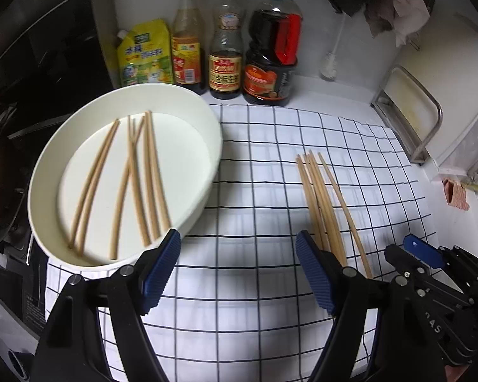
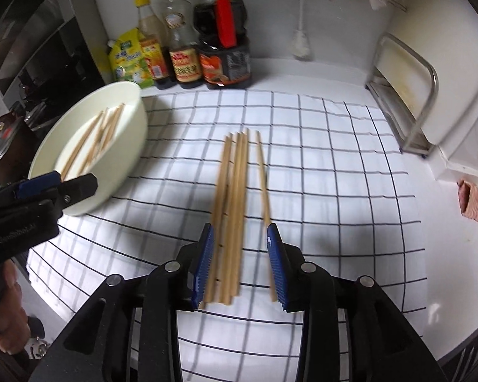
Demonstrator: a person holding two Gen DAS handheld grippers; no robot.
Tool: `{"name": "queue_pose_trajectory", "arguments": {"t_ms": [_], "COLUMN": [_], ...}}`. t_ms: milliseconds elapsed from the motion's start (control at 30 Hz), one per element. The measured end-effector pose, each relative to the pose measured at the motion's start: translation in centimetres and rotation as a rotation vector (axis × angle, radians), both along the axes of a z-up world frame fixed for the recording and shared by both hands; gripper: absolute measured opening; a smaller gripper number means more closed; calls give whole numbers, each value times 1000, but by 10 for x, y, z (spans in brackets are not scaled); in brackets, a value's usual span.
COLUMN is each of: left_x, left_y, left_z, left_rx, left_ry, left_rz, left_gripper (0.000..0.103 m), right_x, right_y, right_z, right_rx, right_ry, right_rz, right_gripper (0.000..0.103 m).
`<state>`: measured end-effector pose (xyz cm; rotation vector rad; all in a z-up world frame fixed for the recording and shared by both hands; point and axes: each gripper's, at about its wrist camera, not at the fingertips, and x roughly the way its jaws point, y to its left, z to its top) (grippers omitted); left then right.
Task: Organize utensils
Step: 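Move both open tools back over the chopsticks on the mat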
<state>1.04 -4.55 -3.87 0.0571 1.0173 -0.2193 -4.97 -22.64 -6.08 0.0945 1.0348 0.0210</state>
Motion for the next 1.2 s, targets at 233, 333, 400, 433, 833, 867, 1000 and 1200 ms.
{"name": "queue_pose_trajectory", "arguments": {"t_ms": [233, 333, 400, 433, 833, 867, 1000, 1200], "left_x": [6, 9, 10, 12, 16, 15, 13, 11], "left_y": [-12, -17, -19, -20, -41, -42, -49, -58], "left_z": [-19, -30, -36, -39, -67, -69, -77, -86], "left_rx": [-12, -1, 6, 10, 12, 15, 36, 32], "left_ry": [40, 59, 66, 72, 106, 111, 118, 127], "left_rz": [19, 29, 34, 40, 33, 32, 28, 19], "left_gripper": [80, 81, 81, 81, 81, 81, 81, 81], "right_x": [15, 24, 30, 33, 47, 47, 46, 45], "right_y": [-11, -13, -16, -17, -26, -27, -34, -53], "right_z": [-30, -41, -48, -51, -77, -79, -82, -82], "right_rx": [-21, -34, -37, -36, -72, -73, -77, -81], "right_ry": [37, 44, 47, 50, 57, 57, 48, 37], "right_rz": [13, 23, 31, 34, 63, 63, 61, 47], "right_gripper": [37, 37, 37, 37, 37, 37, 37, 37]}}
